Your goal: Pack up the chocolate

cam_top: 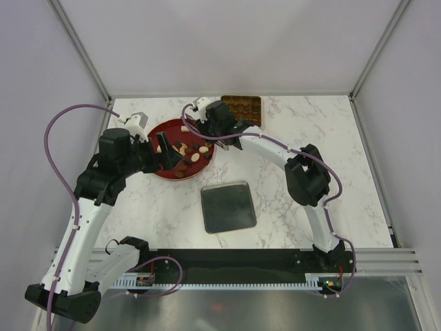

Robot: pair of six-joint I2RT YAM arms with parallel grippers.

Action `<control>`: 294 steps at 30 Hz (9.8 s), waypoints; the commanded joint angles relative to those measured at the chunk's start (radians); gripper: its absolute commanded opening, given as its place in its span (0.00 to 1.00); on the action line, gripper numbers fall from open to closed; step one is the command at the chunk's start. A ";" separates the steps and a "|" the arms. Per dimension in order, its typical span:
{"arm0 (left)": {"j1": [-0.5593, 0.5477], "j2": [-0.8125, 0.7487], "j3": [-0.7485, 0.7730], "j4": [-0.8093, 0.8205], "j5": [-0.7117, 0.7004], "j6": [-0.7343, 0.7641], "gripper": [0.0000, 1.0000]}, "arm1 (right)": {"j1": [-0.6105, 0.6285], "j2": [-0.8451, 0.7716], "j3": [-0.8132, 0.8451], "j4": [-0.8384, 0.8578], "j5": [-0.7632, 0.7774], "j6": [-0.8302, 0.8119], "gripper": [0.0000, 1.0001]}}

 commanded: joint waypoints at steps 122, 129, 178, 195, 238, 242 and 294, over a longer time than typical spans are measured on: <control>0.005 -0.024 0.042 0.006 0.056 -0.011 0.99 | -0.074 -0.162 -0.095 -0.069 -0.091 0.084 0.42; 0.005 -0.036 0.043 0.000 0.052 -0.010 0.99 | 0.018 -0.119 -0.107 -0.181 -0.068 0.079 0.43; 0.005 -0.040 0.061 -0.004 0.047 -0.011 0.99 | 0.009 0.022 0.189 -0.261 -0.099 0.115 0.35; 0.005 -0.009 0.032 -0.007 0.021 -0.005 0.99 | -0.271 0.070 0.308 -0.229 0.058 0.133 0.34; 0.005 0.002 0.055 0.000 0.021 0.008 0.99 | -0.295 0.059 0.245 -0.175 0.102 0.090 0.45; 0.005 -0.001 0.088 -0.025 -0.011 0.028 0.99 | -0.287 0.004 0.222 -0.174 0.053 0.113 0.45; 0.005 -0.056 0.046 -0.017 0.013 -0.016 0.99 | 0.134 0.120 0.043 -0.036 0.022 0.130 0.49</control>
